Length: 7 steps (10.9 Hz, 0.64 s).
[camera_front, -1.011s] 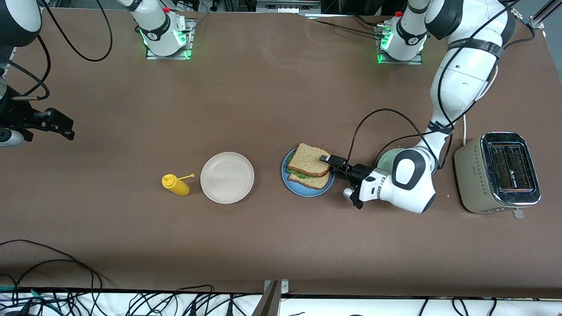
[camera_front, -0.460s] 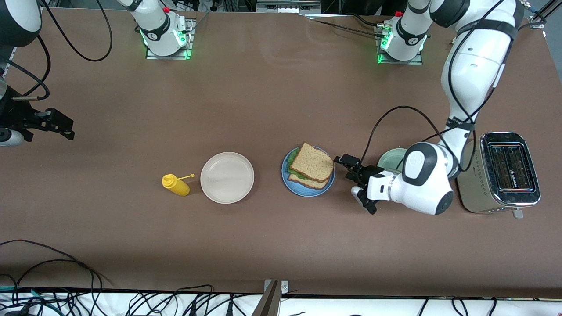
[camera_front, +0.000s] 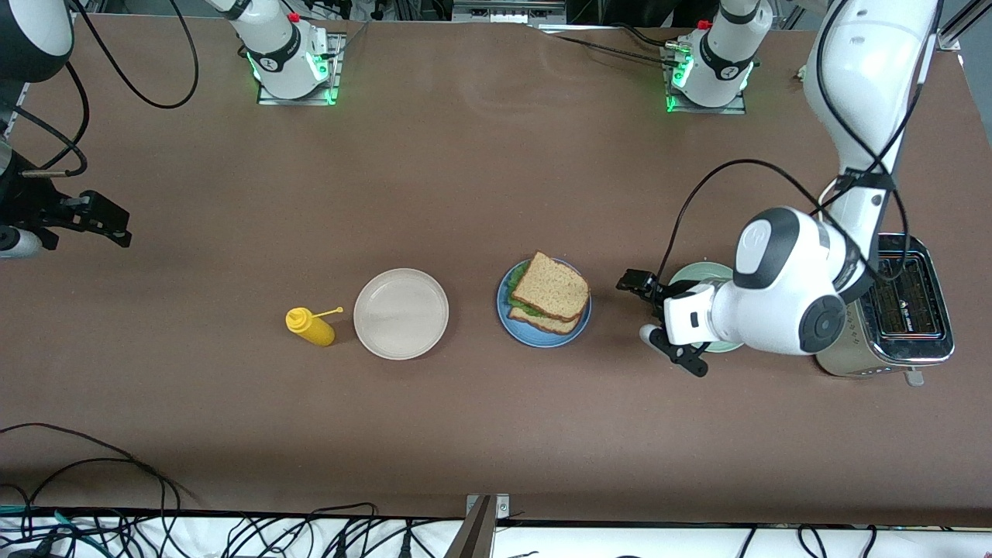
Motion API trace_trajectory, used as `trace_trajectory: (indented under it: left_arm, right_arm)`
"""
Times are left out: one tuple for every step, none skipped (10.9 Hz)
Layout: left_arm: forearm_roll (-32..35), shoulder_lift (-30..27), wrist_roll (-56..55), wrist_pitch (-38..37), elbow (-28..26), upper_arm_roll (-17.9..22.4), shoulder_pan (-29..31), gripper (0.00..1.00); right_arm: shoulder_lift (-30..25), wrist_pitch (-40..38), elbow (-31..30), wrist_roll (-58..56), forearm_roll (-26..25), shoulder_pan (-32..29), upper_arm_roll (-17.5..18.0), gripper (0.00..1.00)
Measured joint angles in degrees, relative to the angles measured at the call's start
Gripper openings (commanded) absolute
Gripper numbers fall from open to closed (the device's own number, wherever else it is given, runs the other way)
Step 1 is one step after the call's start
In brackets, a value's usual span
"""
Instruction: Make sandwich in blue plate with both arms
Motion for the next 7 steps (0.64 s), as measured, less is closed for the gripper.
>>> trace_trajectory:
  left_arm:
    - [3.50, -2.12, -3.76, -0.81, -0.02, -0.06, -0.45, 1.00]
    - [6.90, -4.58, -7.82, -1.40, -0.02, -0.19, -0.91, 1.00]
    - [8.74, -7.36, -11.02, -2.60, -0.03, -0.21, -1.10, 1.00]
    - [9.22, -10.01, -12.39, -4.94, -0.01, 0.28, -0.99, 1.00]
    - [10.12, -12.34, -12.79, -7.85, 0.02, 1.10, -0.67, 1.00]
    - [11.27, -14.45, -12.80, -11.60, 0.03, 1.88, -0.21, 1.00]
    - [12.70, -16.43, -12.80, -13.73, 0.01, 2.75, 0.06, 1.00]
  right_arm:
    - [0.01, 0.00, 0.01, 0.00, 0.00, 0.00, 0.00, 1.00]
    - [0.02, -0.01, 0.02, 0.00, 0.00, 0.00, 0.00, 1.00]
    - [0.02, -0.01, 0.03, 0.00, 0.00, 0.00, 0.00, 1.00]
    - [0.03, -0.01, 0.03, 0.00, 0.00, 0.00, 0.00, 1.00]
    - [0.04, -0.01, 0.03, 0.00, 0.00, 0.00, 0.00, 1.00]
    - [0.04, -0.02, 0.03, 0.00, 0.00, 0.00, 0.00, 1.00]
    - [0.04, -0.02, 0.04, 0.00, 0.00, 0.00, 0.00, 1.00]
